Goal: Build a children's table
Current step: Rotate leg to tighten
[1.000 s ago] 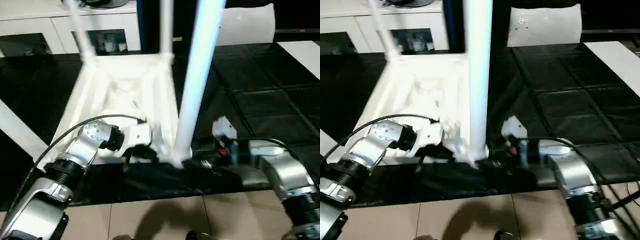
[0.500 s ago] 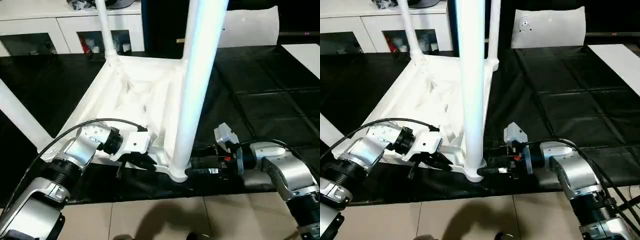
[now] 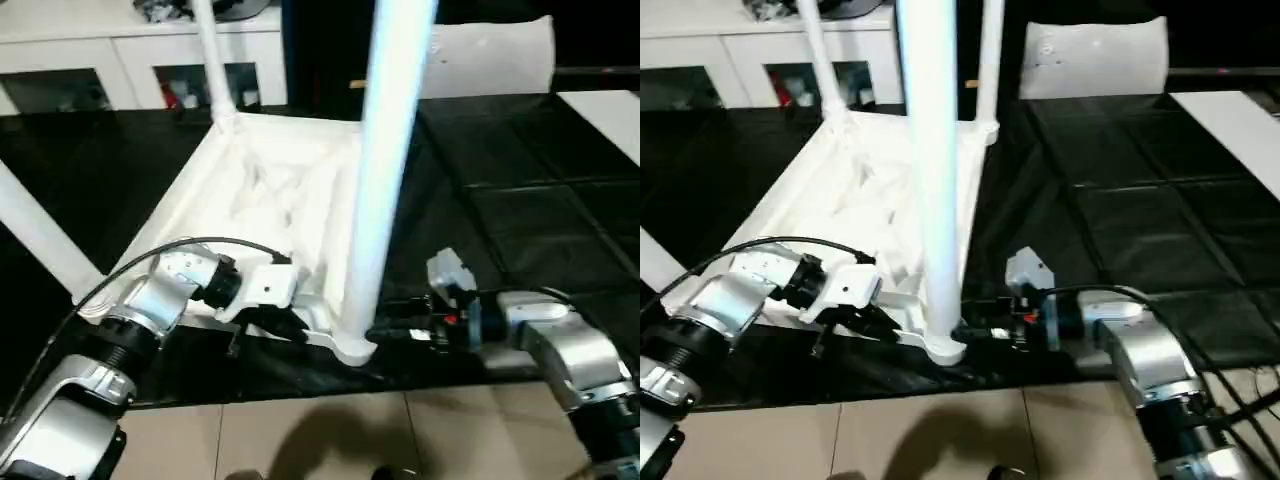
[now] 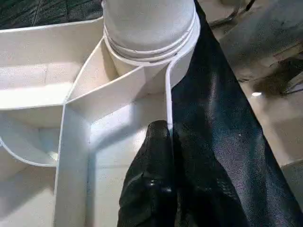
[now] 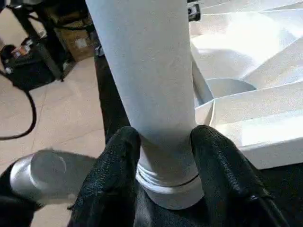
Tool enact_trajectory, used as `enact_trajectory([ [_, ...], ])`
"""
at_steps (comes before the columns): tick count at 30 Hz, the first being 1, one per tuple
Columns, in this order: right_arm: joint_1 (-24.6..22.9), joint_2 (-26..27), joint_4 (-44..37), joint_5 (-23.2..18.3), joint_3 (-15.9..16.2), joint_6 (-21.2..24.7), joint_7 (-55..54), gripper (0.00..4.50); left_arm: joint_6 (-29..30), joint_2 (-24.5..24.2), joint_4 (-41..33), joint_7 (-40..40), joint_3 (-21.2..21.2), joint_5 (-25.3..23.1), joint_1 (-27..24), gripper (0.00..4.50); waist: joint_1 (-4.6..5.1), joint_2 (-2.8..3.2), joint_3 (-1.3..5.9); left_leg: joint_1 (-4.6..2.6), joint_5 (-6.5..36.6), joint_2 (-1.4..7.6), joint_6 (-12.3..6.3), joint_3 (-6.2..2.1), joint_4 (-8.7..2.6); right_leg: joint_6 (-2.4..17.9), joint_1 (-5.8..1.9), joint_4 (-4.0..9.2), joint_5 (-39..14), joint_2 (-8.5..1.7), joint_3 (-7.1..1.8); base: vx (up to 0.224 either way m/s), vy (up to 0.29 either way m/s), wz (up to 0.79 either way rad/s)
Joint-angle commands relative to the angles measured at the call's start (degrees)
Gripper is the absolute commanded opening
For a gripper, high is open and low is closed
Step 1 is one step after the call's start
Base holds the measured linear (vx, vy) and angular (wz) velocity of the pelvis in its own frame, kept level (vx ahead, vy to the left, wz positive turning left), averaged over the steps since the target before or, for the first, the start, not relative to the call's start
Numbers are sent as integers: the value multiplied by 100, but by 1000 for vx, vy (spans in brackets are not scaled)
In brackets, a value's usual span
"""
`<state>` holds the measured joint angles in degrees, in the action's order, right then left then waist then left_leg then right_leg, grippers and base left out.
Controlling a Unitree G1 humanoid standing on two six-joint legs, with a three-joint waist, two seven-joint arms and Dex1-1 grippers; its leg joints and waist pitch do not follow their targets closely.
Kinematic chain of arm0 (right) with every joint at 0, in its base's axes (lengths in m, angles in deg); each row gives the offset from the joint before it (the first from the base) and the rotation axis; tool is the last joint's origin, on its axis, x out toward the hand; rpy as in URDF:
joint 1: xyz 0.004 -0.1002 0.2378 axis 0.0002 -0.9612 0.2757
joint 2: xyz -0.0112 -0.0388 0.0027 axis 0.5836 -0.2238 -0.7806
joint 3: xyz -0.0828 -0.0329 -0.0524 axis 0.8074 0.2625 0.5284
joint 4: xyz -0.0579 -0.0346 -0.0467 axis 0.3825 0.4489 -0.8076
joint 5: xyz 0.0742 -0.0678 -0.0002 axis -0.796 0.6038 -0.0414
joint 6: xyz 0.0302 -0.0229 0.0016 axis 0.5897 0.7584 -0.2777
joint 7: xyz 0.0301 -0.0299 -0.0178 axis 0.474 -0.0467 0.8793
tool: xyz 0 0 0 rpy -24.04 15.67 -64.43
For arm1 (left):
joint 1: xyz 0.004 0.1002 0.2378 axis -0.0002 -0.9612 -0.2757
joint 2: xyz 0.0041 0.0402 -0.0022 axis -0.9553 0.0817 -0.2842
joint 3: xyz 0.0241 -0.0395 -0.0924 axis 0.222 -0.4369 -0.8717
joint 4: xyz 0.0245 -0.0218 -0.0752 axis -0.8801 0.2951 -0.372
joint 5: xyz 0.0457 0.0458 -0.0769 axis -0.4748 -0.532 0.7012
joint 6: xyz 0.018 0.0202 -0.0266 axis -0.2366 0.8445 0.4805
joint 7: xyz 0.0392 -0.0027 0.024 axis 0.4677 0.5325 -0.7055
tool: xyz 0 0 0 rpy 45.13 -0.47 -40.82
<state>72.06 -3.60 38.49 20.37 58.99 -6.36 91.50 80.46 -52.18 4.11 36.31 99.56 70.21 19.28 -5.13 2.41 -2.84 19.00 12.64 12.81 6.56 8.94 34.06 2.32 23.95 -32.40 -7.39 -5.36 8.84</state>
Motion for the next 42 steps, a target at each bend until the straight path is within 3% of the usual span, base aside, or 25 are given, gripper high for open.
enact_trajectory([
  [1, 117, 133, -106, -207, -53, 40, -58, 230, -107, 116, 19, -138, 93, -83, -7, 0, 12, -96, 408, 89, 646, -46, -429, 102, -349, 189, -424, 462, -2737, -260, -257, 0, 0, 0],
  [6, 128, 137, -84, -151, -53, -166, -94, 274, -105, 155, 84, -276, 91, -161, 26, 0, 12, -91, 411, 54, 729, -27, -444, 96, -347, 178, -387, 477, -2782, -257, -259, 0, 0, 0],
  [11, 137, 204, -75, 2, 22, -300, -204, 321, -162, 145, 103, -349, 112, -221, 19, 0, -8, -93, 426, 85, 603, -7, -455, 84, -361, 300, -414, 414, -2493, -274, -286, 0, 0, 0],
  [16, 148, 293, -14, 8, 127, -243, -210, 321, -196, 150, 152, -376, 114, -258, 44, 0, -11, -93, 416, 80, 660, -22, -446, 89, -358, 256, -412, 437, -2625, -273, -279, 0, 0, 0],
  [22, 183, 268, 27, -98, 143, -54, -135, 250, -241, 157, 224, -383, 109, -291, 82, 0, -7, -98, 427, 84, 639, -19, -426, 83, -358, 257, -422, 427, -2573, -272, -283, 0, 0, 0],
  [28, 186, 204, 23, -131, 161, 41, -68, 212, -256, 168, 269, -404, 104, -299, 98, 0, -26, -89, 425, 88, 605, -8, -441, 84, -358, 301, -423, 413, -2499, -279, -289, 0, 0, 0],
  [37, 180, 319, -49, -292, 114, 254, -202, 202, -171, 202, 306, -499, 74, -311, 85, 0, -38, -92, 424, 76, 628, -13, -418, 89, -357, 276, -418, 422, -2542, -278, -285, 0, 0, 0],
  [40, 125, 552, -132, -279, 57, 347, -615, 202, 331, 355, 234, -783, -57, -251, 109, 0, -28, -77, 409, 69, 643, -9, -383, 91, -365, 276, -411, 438, -2581, -274, -288, 0, 0, 0],
  [42, 161, 878, -9, -21, 5, 379, -1357, 202, 862, 641, 221, -1320, -213, -238, 208, 0, -10, -75, 388, 63, 728, -29, -331, 93, -365, 241, -406, 472, -2758, -279, -269, 0, 0, 0],
])
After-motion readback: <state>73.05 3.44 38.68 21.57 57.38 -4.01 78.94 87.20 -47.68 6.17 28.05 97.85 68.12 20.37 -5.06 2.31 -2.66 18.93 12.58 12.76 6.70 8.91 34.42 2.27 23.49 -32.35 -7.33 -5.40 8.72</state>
